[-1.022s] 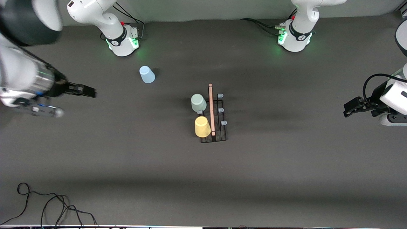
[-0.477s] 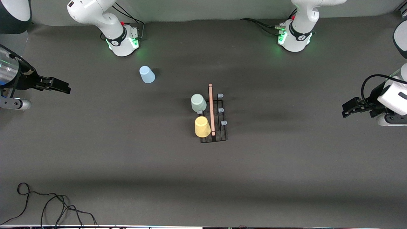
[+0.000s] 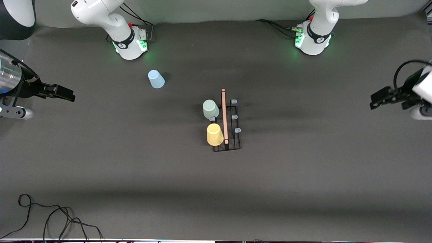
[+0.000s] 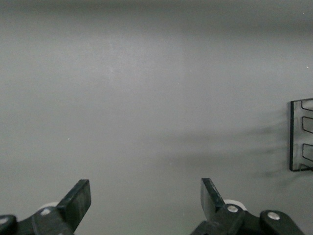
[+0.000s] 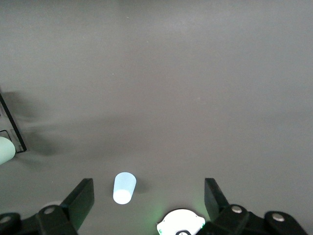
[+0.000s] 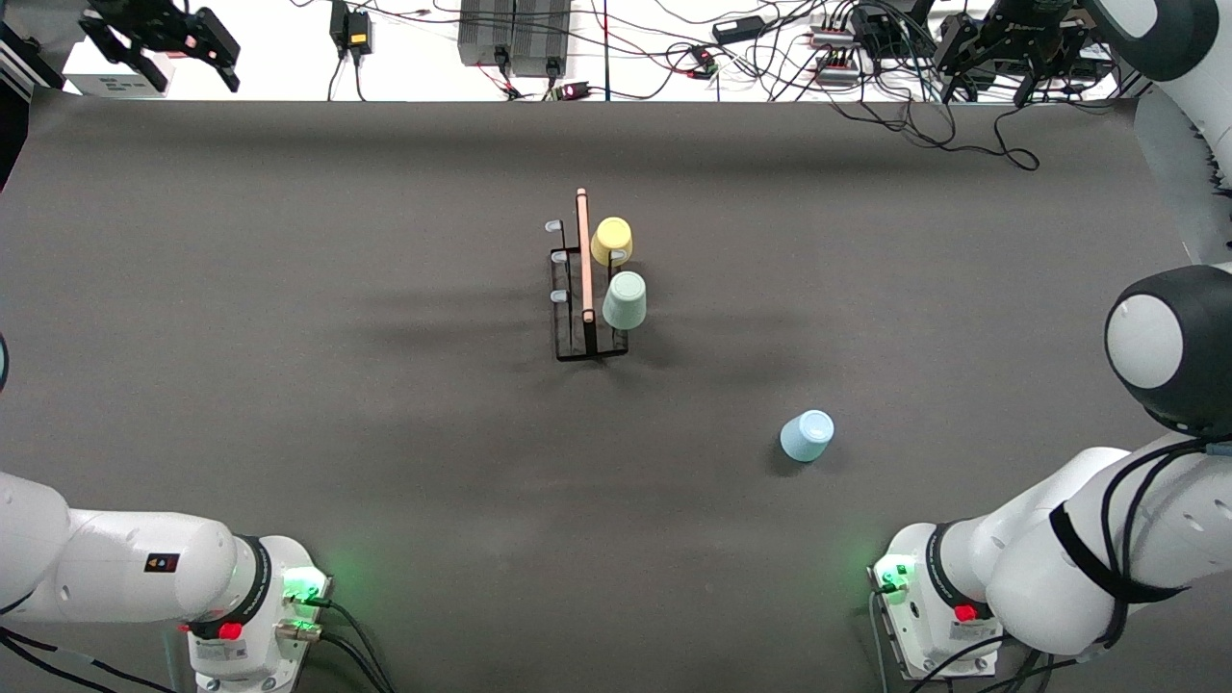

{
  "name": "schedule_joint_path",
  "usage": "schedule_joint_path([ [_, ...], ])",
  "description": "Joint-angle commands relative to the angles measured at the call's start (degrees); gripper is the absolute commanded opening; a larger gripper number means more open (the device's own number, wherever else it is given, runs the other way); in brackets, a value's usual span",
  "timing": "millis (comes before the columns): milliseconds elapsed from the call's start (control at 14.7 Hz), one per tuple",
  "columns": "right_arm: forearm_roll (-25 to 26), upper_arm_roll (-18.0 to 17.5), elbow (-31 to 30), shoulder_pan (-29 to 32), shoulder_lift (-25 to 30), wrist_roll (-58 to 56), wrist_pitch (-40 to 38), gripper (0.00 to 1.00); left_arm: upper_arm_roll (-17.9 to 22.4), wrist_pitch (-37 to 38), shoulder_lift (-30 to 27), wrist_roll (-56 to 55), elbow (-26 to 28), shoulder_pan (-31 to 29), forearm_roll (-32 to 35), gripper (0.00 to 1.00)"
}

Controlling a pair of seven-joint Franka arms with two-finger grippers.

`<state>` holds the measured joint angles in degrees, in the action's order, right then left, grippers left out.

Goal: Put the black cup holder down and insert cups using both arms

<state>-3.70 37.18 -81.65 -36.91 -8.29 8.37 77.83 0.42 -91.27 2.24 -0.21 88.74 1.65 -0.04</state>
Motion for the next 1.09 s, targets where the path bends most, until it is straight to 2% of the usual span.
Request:
schedule_joint_path([
  [0,3.0,-13.9,-0.9,13.1,2.4,-1.0,0.6,1.00,0.2,2.0,-2.2,0.6,-0.5,0.6,1.6,1.00],
  [136,3.5,-22.7,-2.1,21.6,3.7,-1.0,0.8,1.00,0.2,1.5,-1.6,0.9,-0.5,0.7,3.3,1.00],
  [341,4.5,-37.9,-2.6,36.5,4.9,-1.0,0.8,1.00,0.2,1.3,-1.5,1.0,0.0,0.7,3.3,1.00],
  [409,4.6,-41.7,-2.8,40.1,5.2,-1.0,1.0,1.00,0.2,1.0,-1.4,1.0,-0.1,0.7,3.3,1.00],
  [613,4.6,-43.4,-7.3,41.5,7.9,-1.0,4.6,1.00,0.2,0.6,-1.0,0.9,-0.1,0.9,3.2,1.00],
  [1022,4.7,-43.4,-4.7,43.0,7.3,-0.9,4.9,1.00,0.2,0.8,-0.7,0.8,-0.1,1.4,2.7,1.00],
])
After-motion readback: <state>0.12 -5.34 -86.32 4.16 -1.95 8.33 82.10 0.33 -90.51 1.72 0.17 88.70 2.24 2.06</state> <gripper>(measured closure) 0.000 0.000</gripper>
